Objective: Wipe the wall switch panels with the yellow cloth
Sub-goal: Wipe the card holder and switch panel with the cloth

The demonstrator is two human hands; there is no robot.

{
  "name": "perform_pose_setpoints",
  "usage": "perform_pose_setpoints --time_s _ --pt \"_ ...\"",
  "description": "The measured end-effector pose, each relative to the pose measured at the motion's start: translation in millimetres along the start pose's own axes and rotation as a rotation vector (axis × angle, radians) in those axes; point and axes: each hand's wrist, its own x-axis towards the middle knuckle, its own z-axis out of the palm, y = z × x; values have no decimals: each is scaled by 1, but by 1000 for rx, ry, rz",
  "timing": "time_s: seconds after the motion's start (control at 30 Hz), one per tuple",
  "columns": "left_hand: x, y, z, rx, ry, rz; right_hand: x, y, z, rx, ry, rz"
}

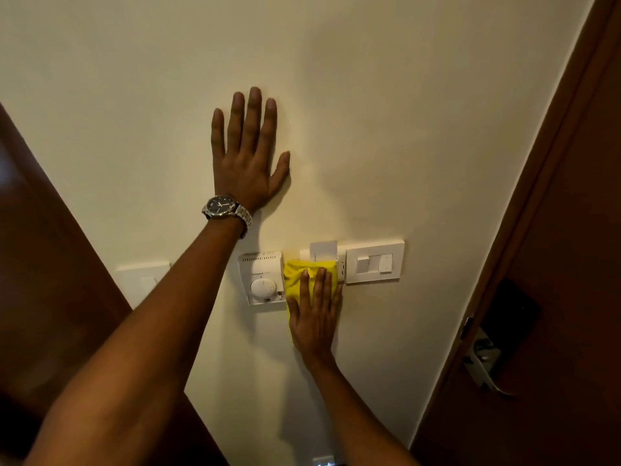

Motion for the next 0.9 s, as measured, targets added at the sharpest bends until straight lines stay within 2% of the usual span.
perform_pose_setpoints --time_s 0.13,0.43,0.6,0.8,0.9 --pt "-1 0 -2 0 2 10 -26 28 11 -56 -10 -41" --pt "-1 -2 7 10 28 4 11 7 5 6 -15 -18" --pt "-1 -1 3 3 24 6 -22 31 3 24 -102 -32" --pt "0 -1 9 -4 45 0 32 25 -12 54 -22 -10" --pt "-3 -1 8 -10 35 -3 6 36 -7 37 -51 8"
